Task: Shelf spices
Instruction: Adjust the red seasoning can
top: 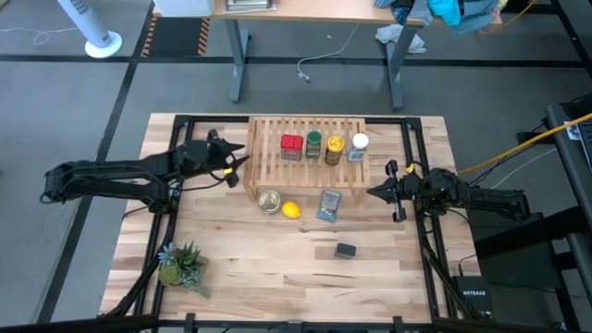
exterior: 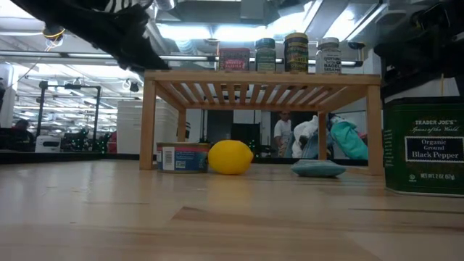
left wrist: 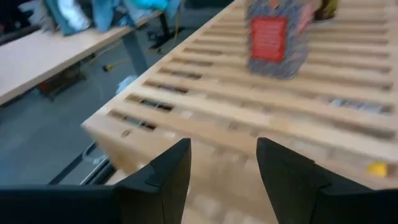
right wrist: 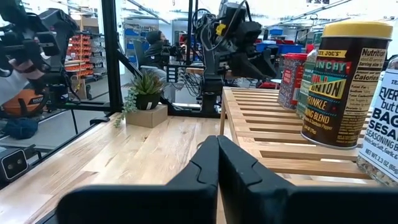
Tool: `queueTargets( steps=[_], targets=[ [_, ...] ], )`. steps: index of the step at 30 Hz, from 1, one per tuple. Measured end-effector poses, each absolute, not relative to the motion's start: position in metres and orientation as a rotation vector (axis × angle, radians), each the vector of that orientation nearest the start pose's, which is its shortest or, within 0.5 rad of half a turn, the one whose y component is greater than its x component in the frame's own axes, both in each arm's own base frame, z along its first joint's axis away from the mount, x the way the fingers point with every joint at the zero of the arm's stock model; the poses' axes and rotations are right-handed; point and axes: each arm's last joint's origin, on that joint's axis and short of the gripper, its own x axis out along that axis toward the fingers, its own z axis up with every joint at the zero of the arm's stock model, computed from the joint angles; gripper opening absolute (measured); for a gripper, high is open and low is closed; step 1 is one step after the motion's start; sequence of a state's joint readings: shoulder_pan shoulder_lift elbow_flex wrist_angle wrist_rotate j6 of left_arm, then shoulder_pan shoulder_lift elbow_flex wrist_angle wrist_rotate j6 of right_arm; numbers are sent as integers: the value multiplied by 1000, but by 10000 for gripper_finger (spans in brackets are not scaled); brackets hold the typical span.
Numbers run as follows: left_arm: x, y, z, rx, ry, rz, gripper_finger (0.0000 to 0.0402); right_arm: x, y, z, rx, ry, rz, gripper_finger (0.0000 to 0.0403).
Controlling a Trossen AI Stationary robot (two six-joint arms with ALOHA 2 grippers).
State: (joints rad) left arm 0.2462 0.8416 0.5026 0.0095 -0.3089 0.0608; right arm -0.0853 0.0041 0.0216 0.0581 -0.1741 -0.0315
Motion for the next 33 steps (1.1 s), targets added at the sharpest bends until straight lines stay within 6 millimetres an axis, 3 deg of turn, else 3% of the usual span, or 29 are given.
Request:
queueTargets(
  steps=[7,14,22,33],
  targets=[
    [190,63,251,70,223,484,175,96,-3,176,-41,-75,87,46],
    [203,81,240,24,223,418,175,96,-3,176,-41,-75,87,81],
    [222,96,227,11,165,321,175,96,-3,176,-42,-73,86,87],
    [233,101,217,-36,131,250,175,96,-3,176,-41,-73,87,88]
  ],
)
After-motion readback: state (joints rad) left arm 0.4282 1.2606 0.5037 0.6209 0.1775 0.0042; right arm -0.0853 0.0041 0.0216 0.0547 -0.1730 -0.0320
